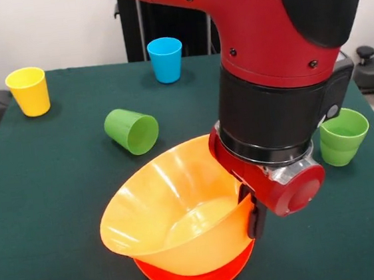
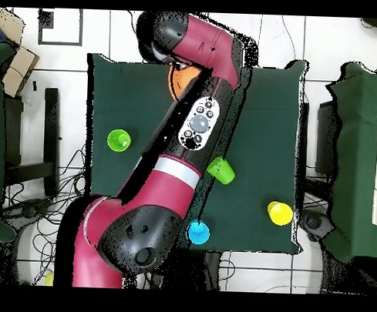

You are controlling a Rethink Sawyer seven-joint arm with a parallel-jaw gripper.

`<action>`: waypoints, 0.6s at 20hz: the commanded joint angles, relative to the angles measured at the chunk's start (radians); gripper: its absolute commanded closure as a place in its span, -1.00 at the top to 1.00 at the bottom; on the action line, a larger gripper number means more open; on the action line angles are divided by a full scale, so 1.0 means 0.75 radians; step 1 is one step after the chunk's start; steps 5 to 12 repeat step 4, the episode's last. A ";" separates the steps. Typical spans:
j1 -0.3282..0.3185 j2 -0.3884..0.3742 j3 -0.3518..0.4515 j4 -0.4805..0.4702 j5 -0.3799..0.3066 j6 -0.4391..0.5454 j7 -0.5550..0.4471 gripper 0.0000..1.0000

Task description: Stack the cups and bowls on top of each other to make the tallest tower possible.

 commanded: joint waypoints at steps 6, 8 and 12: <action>-0.029 0.010 0.184 0.095 -0.150 -0.051 -0.052 -1.00; -0.029 0.010 0.184 0.095 -0.150 -0.051 -0.052 -1.00; -0.029 0.010 0.184 0.095 -0.150 -0.051 -0.052 -1.00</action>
